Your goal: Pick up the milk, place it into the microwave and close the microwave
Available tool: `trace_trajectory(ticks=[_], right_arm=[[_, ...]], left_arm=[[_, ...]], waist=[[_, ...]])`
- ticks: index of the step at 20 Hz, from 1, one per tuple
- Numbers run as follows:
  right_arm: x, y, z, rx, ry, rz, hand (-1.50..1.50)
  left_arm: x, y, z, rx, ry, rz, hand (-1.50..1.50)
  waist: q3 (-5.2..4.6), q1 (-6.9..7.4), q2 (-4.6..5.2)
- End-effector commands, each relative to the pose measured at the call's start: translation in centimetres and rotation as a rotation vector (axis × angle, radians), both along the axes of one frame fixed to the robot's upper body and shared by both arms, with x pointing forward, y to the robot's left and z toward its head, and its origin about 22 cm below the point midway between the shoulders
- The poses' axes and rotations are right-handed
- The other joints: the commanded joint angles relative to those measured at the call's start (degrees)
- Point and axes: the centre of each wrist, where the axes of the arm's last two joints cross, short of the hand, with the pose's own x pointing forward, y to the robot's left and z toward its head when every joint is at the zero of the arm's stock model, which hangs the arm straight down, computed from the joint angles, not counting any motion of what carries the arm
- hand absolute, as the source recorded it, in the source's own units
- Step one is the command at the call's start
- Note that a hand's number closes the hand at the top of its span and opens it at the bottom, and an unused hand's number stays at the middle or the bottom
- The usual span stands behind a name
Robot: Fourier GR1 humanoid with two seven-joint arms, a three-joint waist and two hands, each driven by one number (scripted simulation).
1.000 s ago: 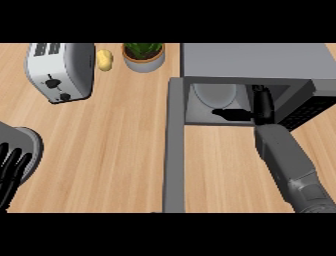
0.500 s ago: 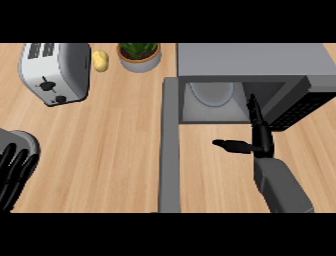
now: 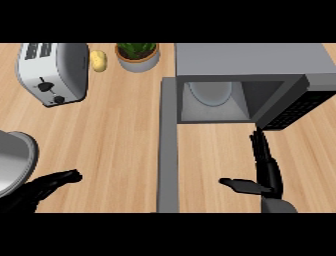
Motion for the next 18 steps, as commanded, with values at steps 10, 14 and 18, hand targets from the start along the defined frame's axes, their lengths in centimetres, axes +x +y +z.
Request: trace_trajectory(ticks=[10,14,18], right_arm=[[-11.2,-2.3,1.1,0.091,-0.069,-0.008,-1.50],[-12.9,-3.7,0.8,0.052,-0.068,0.004,-1.50],[-14.1,-5.3,1.9,0.050,-0.073,-0.015,-1.50]], left_arm=[[4.7,-5.0,-1.5,0.090,0.006,-0.147,1.50],[5.9,-7.3,-2.9,0.127,0.023,-0.283,1.50],[7.7,-9.5,-1.7,0.219,0.080,-0.395,1.50]], waist=[[0.04,0.21,0.22],[0.03,0.19,0.27],[0.06,-0.08,0.30]])
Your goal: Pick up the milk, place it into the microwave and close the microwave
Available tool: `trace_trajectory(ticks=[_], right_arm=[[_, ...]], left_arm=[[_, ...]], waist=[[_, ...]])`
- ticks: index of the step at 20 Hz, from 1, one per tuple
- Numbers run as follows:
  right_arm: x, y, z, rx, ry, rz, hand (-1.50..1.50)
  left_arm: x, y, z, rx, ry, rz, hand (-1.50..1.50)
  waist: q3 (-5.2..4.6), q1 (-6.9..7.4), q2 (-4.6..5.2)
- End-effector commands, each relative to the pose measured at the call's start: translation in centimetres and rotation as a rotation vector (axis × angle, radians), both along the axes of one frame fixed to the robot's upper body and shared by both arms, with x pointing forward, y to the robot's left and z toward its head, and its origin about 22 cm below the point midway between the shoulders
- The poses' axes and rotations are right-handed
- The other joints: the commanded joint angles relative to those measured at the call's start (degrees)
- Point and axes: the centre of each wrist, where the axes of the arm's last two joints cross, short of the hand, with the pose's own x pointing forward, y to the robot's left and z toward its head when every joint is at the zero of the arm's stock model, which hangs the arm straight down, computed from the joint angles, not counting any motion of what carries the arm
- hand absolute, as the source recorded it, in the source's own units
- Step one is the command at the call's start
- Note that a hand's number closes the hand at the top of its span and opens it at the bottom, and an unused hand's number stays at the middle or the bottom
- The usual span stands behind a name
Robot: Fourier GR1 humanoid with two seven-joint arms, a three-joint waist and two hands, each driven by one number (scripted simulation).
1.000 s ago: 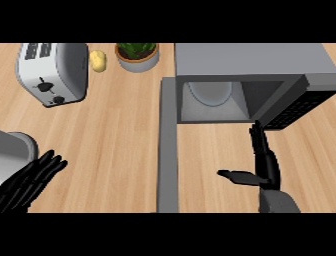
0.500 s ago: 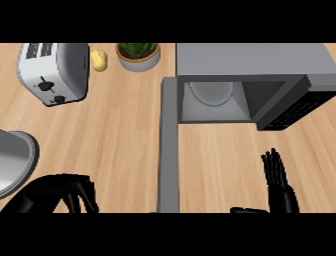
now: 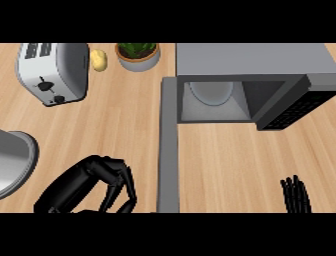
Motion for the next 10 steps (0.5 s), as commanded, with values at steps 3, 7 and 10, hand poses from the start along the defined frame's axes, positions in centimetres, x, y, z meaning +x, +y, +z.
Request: trace_trajectory(ticks=[3,7,10], right_arm=[[-1.7,-0.4,0.8,-0.007,-0.020,-0.011,-1.50],[-3.7,-1.9,2.4,0.012,-0.035,0.001,-1.50],[-4.3,-1.8,3.1,-0.002,-0.072,0.030,-1.50]], left_arm=[[0.7,-5.9,-1.9,0.108,0.069,-0.171,1.50],[2.3,-9.0,-3.8,0.138,-0.012,-0.197,1.50],[2.1,-12.0,-4.5,0.190,-0.038,-0.222,1.50]], waist=[[0.01,0.09,0.00],[-0.02,-0.19,0.05],[-0.01,-0.36,0.06]])
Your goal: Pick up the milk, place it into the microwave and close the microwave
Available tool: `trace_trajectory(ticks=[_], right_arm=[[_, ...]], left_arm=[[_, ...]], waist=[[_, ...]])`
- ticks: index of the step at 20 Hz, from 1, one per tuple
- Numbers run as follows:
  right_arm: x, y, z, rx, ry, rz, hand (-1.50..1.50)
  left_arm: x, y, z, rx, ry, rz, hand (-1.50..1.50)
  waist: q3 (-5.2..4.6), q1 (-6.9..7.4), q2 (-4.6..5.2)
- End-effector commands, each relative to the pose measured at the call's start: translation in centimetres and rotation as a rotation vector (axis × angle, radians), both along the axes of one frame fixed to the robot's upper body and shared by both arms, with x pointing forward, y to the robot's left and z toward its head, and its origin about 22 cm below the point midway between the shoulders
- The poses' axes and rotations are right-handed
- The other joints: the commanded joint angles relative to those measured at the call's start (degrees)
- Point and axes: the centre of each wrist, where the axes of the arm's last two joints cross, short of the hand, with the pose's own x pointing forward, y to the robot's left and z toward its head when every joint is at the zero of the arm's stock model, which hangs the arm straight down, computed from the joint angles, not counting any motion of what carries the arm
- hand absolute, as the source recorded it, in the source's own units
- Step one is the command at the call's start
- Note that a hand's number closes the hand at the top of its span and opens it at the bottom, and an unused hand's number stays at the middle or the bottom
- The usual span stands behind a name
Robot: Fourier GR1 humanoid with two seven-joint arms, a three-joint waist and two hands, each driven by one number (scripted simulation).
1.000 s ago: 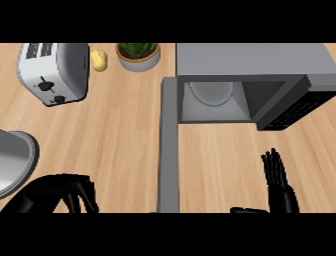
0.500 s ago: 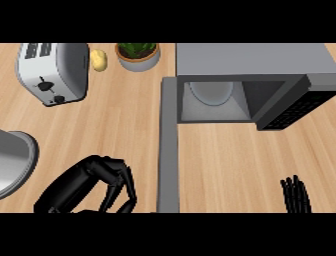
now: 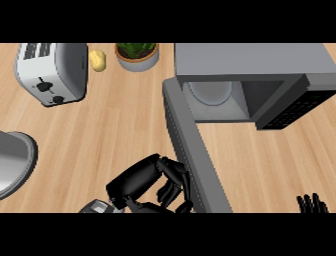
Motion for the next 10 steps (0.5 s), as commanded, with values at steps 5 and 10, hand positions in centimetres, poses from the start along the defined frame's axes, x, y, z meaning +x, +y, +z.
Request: trace_trajectory(ticks=[5,10], right_arm=[[-0.4,0.5,2.8,0.046,-0.095,0.070,-1.50],[1.1,-0.5,5.9,0.064,-0.179,0.183,-1.50]], left_arm=[[-1.2,-7.4,-4.1,0.122,0.030,-0.070,1.50],[-1.5,-9.8,-4.6,0.144,0.062,-0.057,1.50]], waist=[[-0.01,-1.17,0.20],[-0.06,-3.09,0.46]])
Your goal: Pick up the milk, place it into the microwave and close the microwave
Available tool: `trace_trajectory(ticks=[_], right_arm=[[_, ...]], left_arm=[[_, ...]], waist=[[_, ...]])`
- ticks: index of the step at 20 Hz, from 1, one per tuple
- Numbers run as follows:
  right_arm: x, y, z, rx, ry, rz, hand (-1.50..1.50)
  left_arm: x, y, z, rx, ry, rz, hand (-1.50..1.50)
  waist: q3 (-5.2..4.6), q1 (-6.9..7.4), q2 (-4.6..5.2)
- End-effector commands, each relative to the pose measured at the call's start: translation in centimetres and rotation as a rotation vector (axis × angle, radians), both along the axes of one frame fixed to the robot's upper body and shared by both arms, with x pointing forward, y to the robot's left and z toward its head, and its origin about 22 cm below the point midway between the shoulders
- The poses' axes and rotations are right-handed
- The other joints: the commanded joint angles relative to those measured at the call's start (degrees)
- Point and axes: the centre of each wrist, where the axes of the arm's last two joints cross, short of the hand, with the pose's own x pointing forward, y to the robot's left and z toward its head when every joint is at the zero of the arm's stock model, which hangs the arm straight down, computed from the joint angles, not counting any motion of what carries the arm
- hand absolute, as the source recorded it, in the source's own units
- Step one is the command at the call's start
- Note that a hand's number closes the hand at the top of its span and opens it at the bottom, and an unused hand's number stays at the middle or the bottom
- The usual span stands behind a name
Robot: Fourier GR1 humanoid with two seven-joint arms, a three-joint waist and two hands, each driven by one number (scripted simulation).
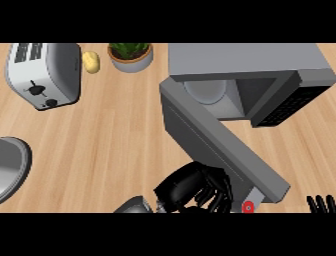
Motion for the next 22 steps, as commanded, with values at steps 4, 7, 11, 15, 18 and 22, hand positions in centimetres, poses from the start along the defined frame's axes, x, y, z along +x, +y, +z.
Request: trace_trajectory(ticks=[4,7,11,15,18,22], right_arm=[[0.5,-0.1,3.7,0.034,-0.101,0.133,-1.50],[0.7,1.1,4.4,0.038,-0.101,0.152,-1.50],[1.0,0.8,5.6,0.027,-0.124,0.184,-1.50],[1.2,0.6,7.0,0.027,-0.144,0.216,-1.50],[1.0,0.9,7.6,0.042,-0.138,0.248,-1.50],[1.0,0.7,8.7,0.037,-0.124,0.289,-1.50]], left_arm=[[-0.7,-2.8,-2.2,0.064,0.051,0.068,1.50],[0.3,-3.0,-1.7,-0.013,0.047,0.140,1.50],[1.8,-3.3,-0.1,-0.130,0.049,0.185,-1.50],[4.0,-3.1,0.6,-0.185,0.007,0.297,1.50],[5.7,-2.9,1.1,-0.213,-0.011,0.376,1.50],[7.5,-2.9,2.0,-0.243,-0.003,0.425,1.50]], waist=[[-0.01,-3.77,0.57],[-0.07,-5.05,0.93],[-0.15,-7.45,1.41],[-0.21,-8.91,1.83],[-0.20,-9.65,2.14],[-0.20,-11.04,2.73]])
